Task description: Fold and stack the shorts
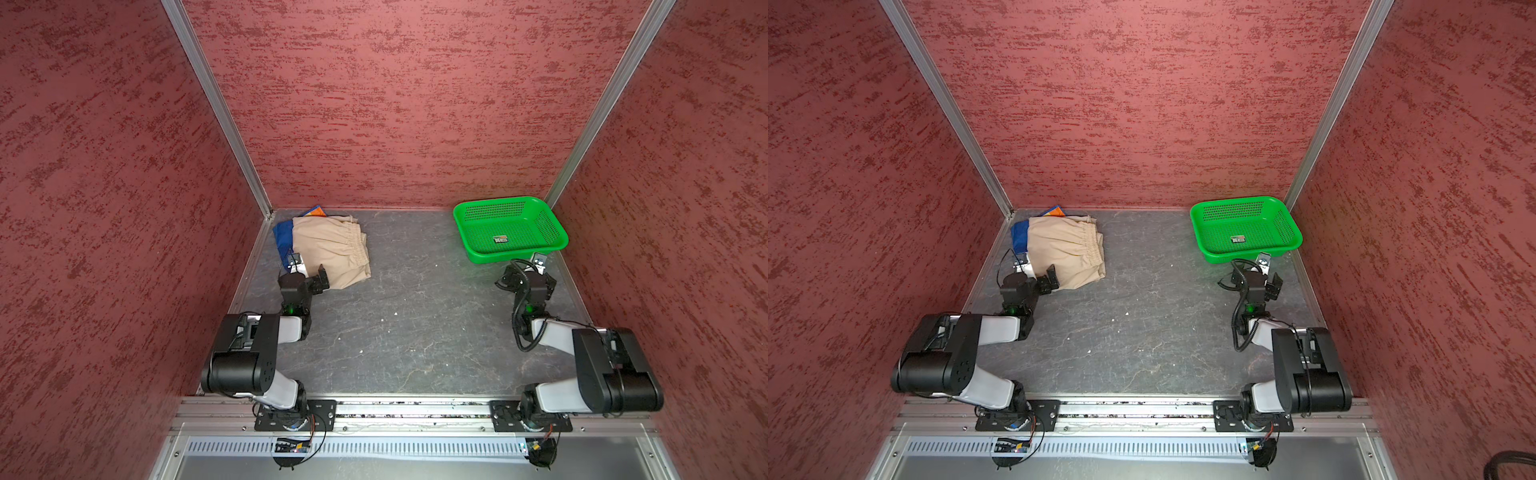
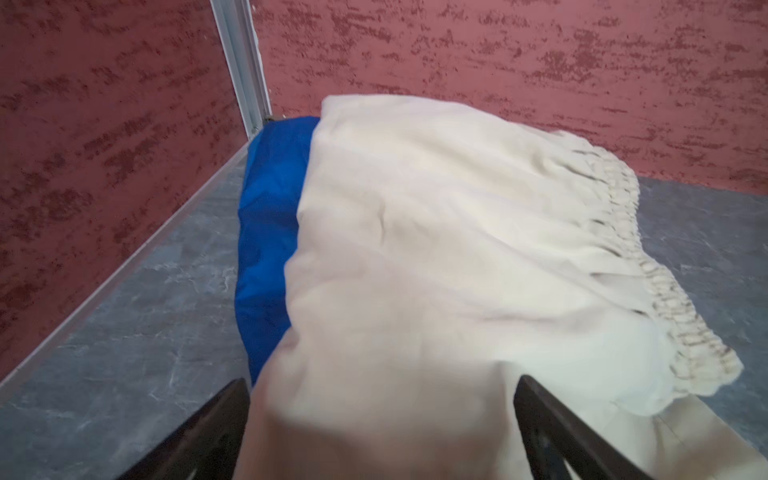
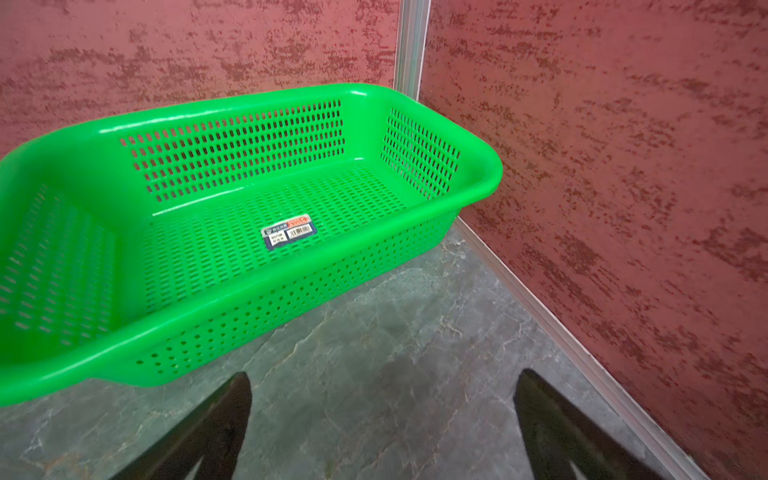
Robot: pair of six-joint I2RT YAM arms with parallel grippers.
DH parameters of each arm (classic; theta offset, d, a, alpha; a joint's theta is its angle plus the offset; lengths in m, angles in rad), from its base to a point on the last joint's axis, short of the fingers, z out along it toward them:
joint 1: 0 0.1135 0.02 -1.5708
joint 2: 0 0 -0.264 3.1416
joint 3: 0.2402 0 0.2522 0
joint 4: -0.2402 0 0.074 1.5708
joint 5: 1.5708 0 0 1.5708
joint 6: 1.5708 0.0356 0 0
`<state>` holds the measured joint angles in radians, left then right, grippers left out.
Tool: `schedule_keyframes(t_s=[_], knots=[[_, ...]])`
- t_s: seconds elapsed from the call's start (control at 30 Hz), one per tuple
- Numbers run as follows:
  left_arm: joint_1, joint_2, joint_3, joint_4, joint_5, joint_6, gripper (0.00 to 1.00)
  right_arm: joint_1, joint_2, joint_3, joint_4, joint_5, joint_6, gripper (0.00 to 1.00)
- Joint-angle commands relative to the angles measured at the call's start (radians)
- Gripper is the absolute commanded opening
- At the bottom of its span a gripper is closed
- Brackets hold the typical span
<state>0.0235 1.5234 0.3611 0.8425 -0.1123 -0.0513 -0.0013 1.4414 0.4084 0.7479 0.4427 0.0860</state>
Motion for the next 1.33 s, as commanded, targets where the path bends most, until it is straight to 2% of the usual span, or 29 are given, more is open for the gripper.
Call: schedule_keyframes(t_s=[0.0,0.03,0.17,0.23,0.27,0.33,0.4,0.6,1.13,1.2,1.23,1.3], knots=[[0.021,0.007,-0.033,0.149,0.067,0.008,1.0,-0.024,0.055,-0.022,0.182,-0.06,0.029,0.99],[0.025,0.0,-0.025,0.113,0.076,0.005,0.99,-0.027,0.048,-0.024,0.164,-0.116,0.022,0.99],[0.022,0.013,-0.017,0.122,0.079,0.012,0.99,-0.03,0.057,-0.115,0.341,-0.236,-0.019,0.99],[0.021,0.006,-0.013,0.098,0.082,0.011,0.99,-0.037,0.13,-0.202,0.593,-0.313,-0.05,0.99],[0.021,0.011,-0.015,0.115,0.079,0.012,1.0,-0.039,0.089,-0.214,0.542,-0.326,-0.046,0.99],[0.021,0.006,-0.011,0.098,0.079,0.01,0.99,-0.039,0.122,-0.184,0.543,-0.327,-0.05,0.99],[0.02,0.009,-0.011,0.102,0.075,0.013,1.0,-0.04,0.101,-0.125,0.391,-0.375,-0.062,0.99],[0.001,0.011,0.003,0.08,0.047,0.027,0.99,-0.042,0.108,-0.149,0.453,-0.403,-0.075,0.99],[-0.003,0.011,0.004,0.078,0.038,0.029,1.0,-0.042,0.106,-0.146,0.446,-0.401,-0.077,0.99],[-0.002,0.012,0.005,0.078,0.039,0.029,0.99,-0.054,0.109,-0.11,0.376,-0.433,-0.064,0.99],[-0.003,0.012,0.005,0.078,0.039,0.029,1.0,-0.077,0.11,-0.108,0.376,-0.472,-0.051,0.99],[-0.005,0.012,0.005,0.078,0.039,0.03,1.0,-0.081,0.11,-0.109,0.378,-0.477,-0.05,0.99]])
